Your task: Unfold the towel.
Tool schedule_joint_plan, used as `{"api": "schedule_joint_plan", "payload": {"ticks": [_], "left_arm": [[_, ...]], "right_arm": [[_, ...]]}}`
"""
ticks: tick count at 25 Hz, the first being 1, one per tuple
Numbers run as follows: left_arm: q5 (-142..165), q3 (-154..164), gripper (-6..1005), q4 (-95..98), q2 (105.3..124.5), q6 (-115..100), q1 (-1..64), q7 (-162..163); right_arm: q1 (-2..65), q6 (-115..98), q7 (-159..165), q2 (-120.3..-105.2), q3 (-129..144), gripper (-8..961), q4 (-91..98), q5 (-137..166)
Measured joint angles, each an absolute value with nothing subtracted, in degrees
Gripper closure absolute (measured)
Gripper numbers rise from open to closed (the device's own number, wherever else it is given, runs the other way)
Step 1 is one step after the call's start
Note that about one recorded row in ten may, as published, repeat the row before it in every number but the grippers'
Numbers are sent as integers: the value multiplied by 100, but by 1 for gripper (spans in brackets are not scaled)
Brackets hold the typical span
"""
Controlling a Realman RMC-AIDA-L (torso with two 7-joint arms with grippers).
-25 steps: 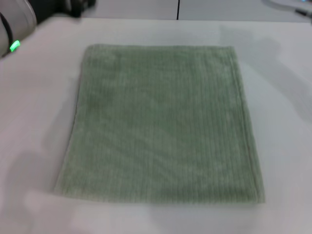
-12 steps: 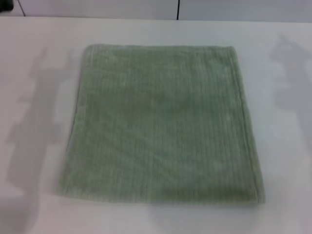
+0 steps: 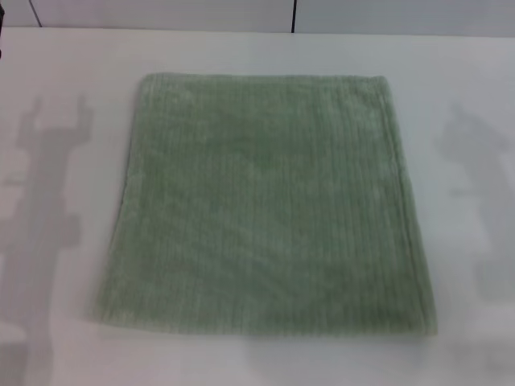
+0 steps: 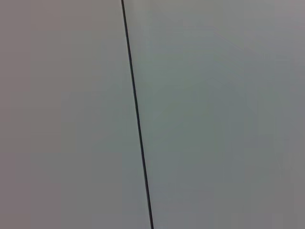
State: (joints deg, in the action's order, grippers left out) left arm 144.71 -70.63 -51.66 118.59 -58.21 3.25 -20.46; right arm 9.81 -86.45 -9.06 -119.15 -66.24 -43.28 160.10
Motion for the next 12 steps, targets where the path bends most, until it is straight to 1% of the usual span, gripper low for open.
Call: {"api": "schedule_joint_plan", "payload": {"ticks": [1, 2, 3, 5, 9, 12], "left_arm": [[14470, -7062, 299, -5115, 11859, -5832, 353, -2028], [14470, -7062, 299, -5067, 11859, -5843, 376, -2007], [14470, -7062, 299, -5067, 11859, -5843, 376, -2007], [14466, -7082, 299, -4853, 11857, -5875, 456, -1836], [14466, -7071, 299, -4452, 11852, -6025, 642, -1690], [14464, -7043, 299, -4066, 11869, -6249, 828, -1662]], "right_arm": [[981, -8645, -906, -11915, -6624, 955, -4328, 16010], [1063, -9351, -721, -11946, -6525, 955, -3612, 15631], [1063, -9351, -721, -11946, -6525, 954, -3612, 15631], [1089, -9821, -746, -11957, -6249, 954, -3000, 14979], [1094, -10026, -700, -11960, -6061, 954, -2605, 14500], [975, -10160, -410, -11971, -6021, 954, -2416, 14187]]}}
